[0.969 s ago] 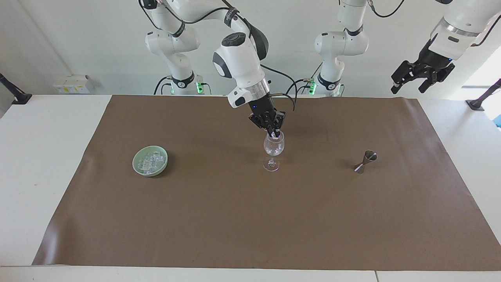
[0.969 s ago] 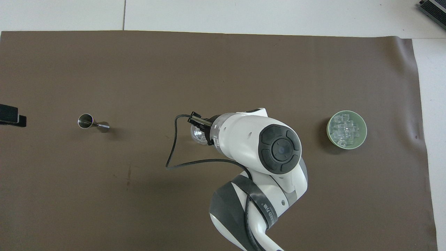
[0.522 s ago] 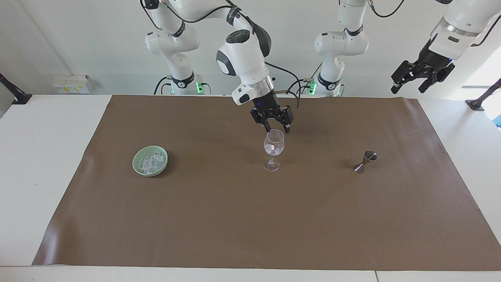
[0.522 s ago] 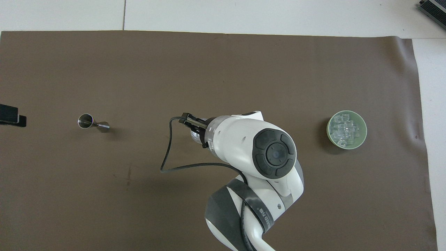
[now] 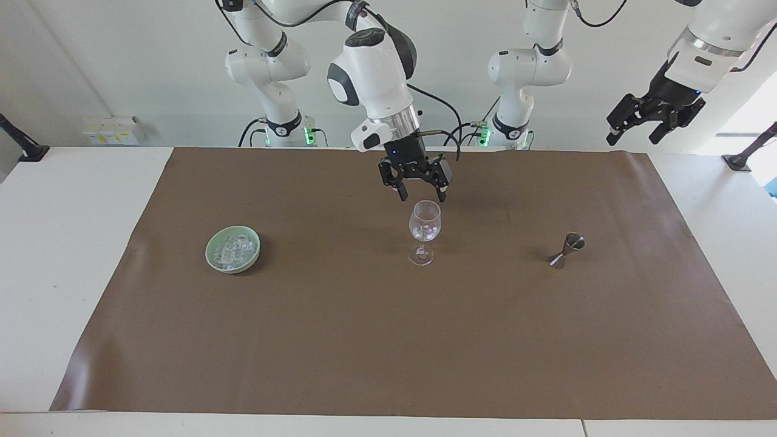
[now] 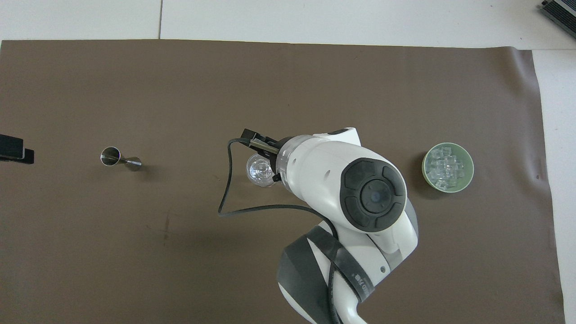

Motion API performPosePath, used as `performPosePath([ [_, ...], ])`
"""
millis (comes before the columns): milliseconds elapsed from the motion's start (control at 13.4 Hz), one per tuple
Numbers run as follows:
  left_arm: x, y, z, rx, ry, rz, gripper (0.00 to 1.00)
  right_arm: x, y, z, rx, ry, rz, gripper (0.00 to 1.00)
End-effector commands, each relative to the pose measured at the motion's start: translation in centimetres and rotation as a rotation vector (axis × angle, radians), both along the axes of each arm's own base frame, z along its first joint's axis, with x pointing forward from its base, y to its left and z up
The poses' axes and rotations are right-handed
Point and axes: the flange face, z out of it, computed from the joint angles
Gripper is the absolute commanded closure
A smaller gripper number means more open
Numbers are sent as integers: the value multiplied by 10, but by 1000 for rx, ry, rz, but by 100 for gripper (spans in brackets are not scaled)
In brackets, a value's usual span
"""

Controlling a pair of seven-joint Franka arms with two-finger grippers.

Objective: Pour wine and add ice with both arms
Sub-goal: 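Carry the ice cup back toward its start spot with the right gripper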

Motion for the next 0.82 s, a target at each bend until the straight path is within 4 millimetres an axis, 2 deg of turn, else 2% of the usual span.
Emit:
performPosePath([
  [0,-9,2,0,18,2,-1,0,8,-47,21,-109,-22,38,0],
  [298,-9,2,0,18,2,-2,0,3,-100,50,-222,8,69,0],
  [447,-9,2,0,18,2,-2,0,0,-115,60,-244,21,58,0],
  [671,-9,2,0,18,0,-2,0,3,-133,65,-258,34,49,0],
  [746,-9,3,0,18,0,-1,0,7,-147,71,-270,38,54,0],
])
